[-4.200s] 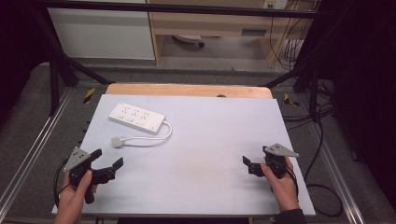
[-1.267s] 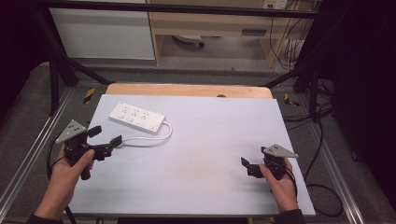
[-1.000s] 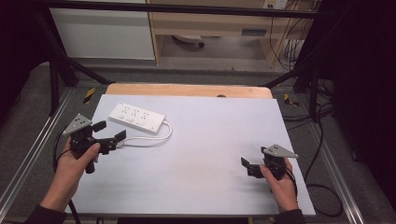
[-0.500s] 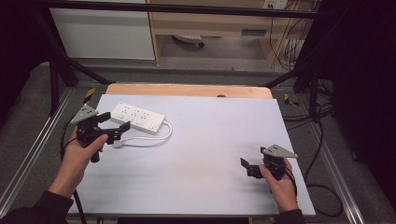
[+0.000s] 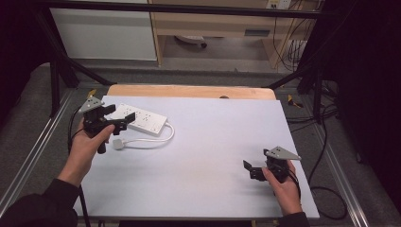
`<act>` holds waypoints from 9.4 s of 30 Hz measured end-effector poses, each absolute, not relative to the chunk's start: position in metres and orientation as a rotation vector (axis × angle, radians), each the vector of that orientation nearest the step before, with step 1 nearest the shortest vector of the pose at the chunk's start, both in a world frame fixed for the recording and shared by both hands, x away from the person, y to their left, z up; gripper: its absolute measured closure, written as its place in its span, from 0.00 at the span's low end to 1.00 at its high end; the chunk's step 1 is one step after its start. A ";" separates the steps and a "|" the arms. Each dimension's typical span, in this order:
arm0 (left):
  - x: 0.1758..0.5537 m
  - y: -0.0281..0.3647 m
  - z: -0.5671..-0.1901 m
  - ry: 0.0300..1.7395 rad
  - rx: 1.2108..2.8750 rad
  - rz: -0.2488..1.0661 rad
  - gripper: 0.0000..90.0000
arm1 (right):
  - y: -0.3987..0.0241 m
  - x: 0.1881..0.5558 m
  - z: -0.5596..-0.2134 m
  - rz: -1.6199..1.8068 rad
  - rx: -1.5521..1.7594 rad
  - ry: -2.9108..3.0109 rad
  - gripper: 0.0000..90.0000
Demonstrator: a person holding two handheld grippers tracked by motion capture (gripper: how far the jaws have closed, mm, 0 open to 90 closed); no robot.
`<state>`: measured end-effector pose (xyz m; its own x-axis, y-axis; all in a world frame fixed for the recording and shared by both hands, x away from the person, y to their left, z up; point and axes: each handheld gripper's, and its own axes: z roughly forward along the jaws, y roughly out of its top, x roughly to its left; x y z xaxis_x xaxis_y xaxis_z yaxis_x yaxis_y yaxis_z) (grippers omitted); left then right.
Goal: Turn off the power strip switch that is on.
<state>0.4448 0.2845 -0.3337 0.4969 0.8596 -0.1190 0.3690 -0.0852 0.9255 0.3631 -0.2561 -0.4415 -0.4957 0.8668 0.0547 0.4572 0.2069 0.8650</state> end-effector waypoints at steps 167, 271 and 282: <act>0.511 0.263 -0.422 1.341 1.866 0.523 1.00 | -0.255 0.363 -0.441 1.238 1.222 2.067 0.05; 0.514 0.255 -0.417 1.262 1.850 0.594 0.75 | -0.254 0.363 -0.442 1.237 1.223 2.075 0.05; 0.510 0.246 -0.409 1.199 1.833 0.631 0.39 | -0.254 0.363 -0.442 1.236 1.221 2.076 0.05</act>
<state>0.5097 0.2460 -0.4093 0.4164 0.9086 -0.0322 0.4883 -0.1937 0.8509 0.3630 -0.2542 -0.4419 -0.5191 0.8518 0.0704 0.4676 0.2141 0.8576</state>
